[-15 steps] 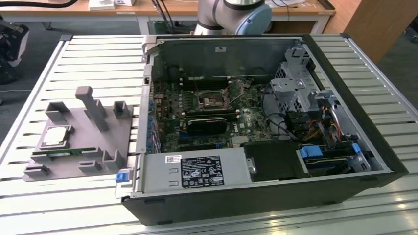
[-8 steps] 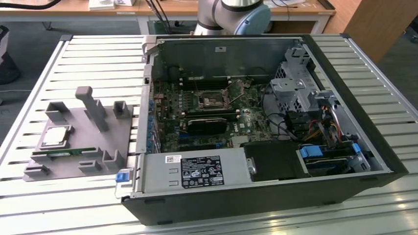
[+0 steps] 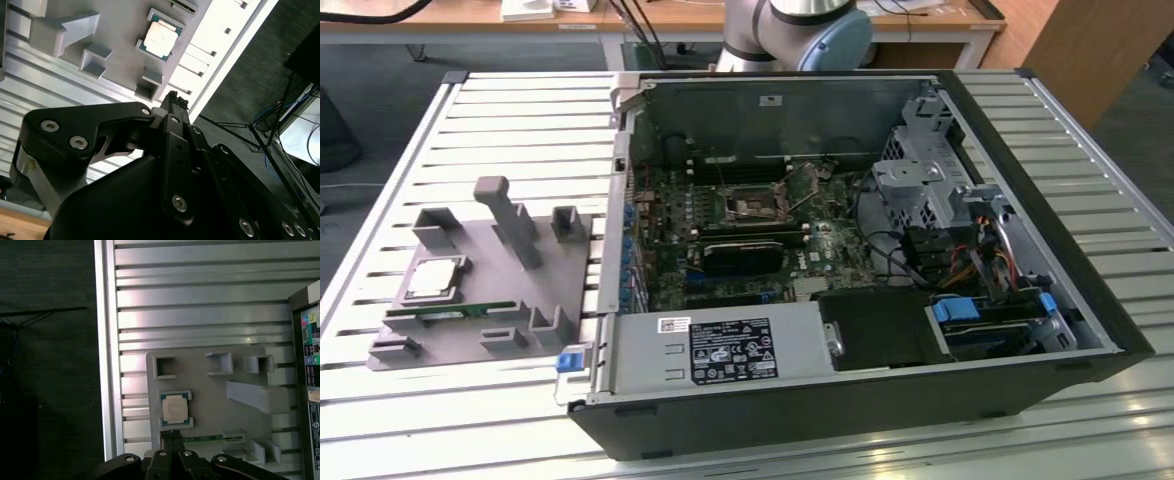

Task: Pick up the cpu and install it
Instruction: 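Pick up the cpu and move it towards the insertion slot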

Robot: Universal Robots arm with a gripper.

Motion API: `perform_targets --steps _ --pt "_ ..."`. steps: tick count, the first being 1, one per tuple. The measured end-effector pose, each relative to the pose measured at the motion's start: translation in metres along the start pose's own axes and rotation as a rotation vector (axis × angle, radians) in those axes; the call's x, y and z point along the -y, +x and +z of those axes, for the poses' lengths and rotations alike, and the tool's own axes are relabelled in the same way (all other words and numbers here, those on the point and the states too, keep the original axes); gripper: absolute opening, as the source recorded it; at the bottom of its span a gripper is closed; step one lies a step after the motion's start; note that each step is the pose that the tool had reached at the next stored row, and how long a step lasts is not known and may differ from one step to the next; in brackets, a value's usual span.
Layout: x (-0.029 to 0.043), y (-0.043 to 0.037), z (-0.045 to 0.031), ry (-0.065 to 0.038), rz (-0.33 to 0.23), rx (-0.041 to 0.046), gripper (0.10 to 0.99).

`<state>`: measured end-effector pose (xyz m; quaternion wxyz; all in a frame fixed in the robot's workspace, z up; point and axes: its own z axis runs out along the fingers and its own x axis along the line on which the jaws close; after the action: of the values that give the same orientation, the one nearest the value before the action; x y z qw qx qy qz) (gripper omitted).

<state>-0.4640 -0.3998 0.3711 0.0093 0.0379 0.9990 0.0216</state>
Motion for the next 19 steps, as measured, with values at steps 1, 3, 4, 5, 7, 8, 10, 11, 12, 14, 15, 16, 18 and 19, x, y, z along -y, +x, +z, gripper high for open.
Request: perform_targets --steps 1,3,4,5,7,8,10,11,12,14,15,16,18,19 --pt "0.0005 0.0 0.0015 0.0 0.0 -0.0031 0.106" --pt "0.0007 0.0 0.0038 0.002 0.0 -0.0081 0.106" --pt "0.0009 0.0002 0.0056 0.002 0.0 -0.0081 0.106" --pt "0.001 0.0002 0.0071 0.003 0.0 -0.0081 0.106" --pt "0.0012 0.0002 0.0097 0.005 0.0 -0.0083 0.106" --pt "0.0012 0.0003 0.011 0.006 0.0 -0.0082 0.106" --pt "0.0014 0.0003 0.0133 0.007 0.0 -0.008 0.106" --pt "0.0014 0.0004 0.0145 0.007 0.0 -0.008 0.106" --pt "0.0015 0.0005 0.0155 0.007 0.0 -0.0079 0.106" --pt "0.0016 0.0006 0.0176 0.007 0.0 -0.008 0.106" --pt "0.0016 0.0007 0.0188 0.007 0.0 -0.008 0.106" --pt "0.0017 0.0008 0.0194 0.007 0.0 -0.0081 0.106" --pt "0.0018 0.0011 0.0209 0.007 0.0 -0.0081 0.114" --pt "0.002 0.0013 0.022 0.007 0.0 -0.0081 0.165"
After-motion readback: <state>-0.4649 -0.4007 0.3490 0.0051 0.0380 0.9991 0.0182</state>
